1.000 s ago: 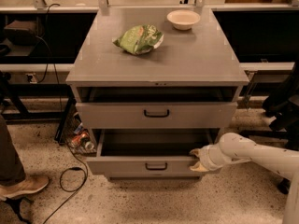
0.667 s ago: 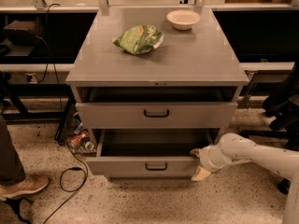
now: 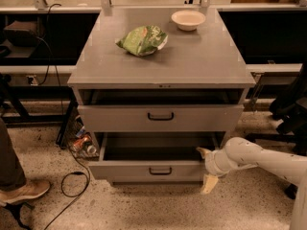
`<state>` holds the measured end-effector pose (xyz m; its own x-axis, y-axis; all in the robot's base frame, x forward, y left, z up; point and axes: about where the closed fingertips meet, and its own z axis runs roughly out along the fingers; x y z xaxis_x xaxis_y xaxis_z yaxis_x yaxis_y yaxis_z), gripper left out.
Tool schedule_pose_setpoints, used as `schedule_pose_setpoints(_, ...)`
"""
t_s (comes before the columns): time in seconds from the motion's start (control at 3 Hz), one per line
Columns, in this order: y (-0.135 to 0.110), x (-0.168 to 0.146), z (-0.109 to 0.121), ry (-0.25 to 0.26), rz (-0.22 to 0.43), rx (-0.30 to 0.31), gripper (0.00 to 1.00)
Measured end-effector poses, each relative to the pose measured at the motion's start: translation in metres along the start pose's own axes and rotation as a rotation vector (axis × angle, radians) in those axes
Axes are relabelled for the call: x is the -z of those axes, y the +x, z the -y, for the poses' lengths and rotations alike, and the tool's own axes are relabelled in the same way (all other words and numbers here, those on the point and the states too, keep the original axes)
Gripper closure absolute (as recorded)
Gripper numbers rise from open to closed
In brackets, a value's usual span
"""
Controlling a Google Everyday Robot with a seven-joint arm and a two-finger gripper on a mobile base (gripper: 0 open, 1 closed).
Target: Open middle drawer
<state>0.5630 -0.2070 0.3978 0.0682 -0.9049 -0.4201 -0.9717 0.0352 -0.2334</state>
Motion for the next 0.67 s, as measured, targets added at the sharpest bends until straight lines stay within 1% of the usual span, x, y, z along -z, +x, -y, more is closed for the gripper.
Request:
schedule_pose_setpoints(0.33,0.000,0.000,-0.001,-0.001,-0.004,-0.003,0.02)
schedule_pose_setpoints(0.67,0.003,0.004,-0.016,-0.009,-0.060,-0.037,0.25)
